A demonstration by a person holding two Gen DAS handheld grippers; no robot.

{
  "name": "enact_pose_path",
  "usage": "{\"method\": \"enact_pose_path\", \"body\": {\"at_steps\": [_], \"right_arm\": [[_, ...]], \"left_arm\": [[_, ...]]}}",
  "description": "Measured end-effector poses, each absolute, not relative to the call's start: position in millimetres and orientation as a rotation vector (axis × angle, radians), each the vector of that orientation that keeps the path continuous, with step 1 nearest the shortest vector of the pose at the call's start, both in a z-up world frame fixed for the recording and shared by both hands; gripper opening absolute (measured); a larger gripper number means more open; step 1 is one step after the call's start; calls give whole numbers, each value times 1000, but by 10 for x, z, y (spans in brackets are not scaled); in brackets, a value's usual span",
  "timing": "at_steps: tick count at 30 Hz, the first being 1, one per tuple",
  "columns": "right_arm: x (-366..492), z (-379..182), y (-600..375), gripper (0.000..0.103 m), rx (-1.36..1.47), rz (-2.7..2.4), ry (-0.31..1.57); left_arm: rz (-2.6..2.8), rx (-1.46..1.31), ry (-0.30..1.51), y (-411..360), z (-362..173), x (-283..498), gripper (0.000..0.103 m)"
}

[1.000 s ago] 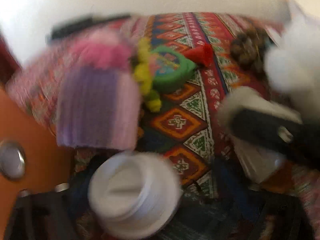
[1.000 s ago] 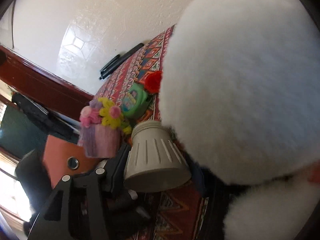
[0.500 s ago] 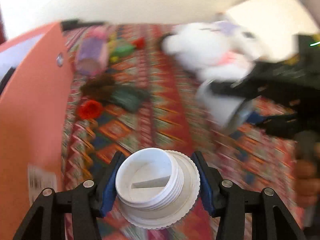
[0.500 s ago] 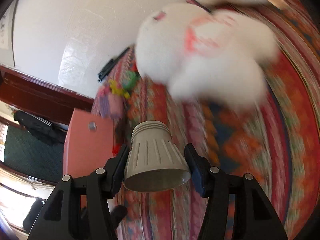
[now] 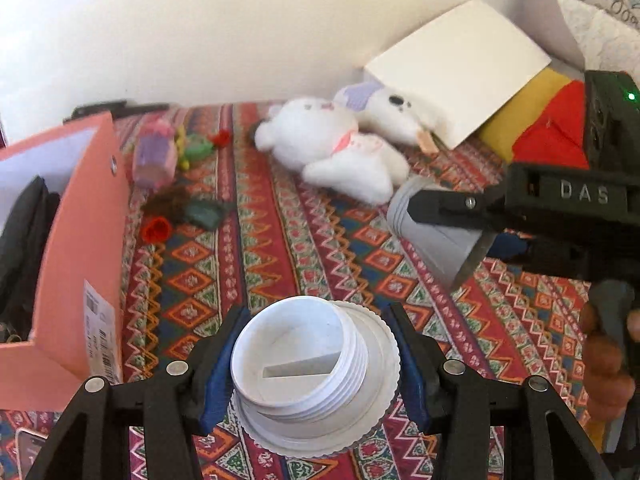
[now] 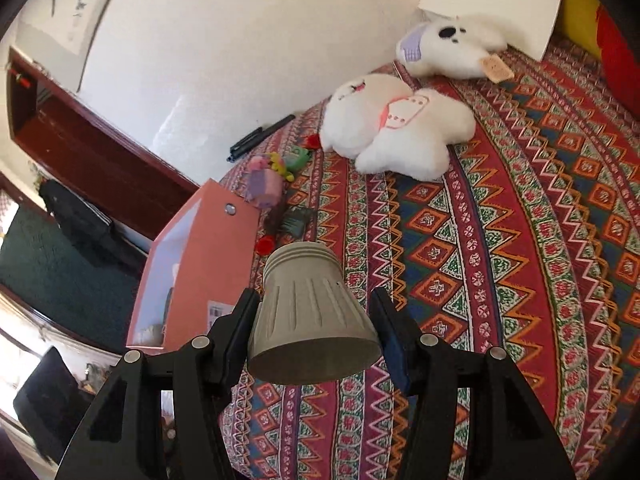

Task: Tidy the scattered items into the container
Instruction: 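Carry the bottle cap and lamp shade over the pink box and release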

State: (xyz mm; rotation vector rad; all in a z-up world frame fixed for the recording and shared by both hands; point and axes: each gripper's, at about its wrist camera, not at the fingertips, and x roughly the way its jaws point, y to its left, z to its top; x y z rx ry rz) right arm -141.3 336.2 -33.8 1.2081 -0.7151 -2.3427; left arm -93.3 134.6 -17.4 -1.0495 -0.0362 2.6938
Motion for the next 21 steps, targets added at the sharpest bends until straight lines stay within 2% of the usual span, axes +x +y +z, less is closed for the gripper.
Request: {"method": "enact_pose_path", "body": {"at_steps": [12, 21], "right_arm": [[-1223, 25, 2828, 60, 1082, -2465, -467], [-1147, 268, 2156, 60, 968, -2510, -277]], "left_arm": [[2811, -930, -29, 1080, 85, -685, 57], [2934, -879, -100, 521, 260, -675, 57]]}}
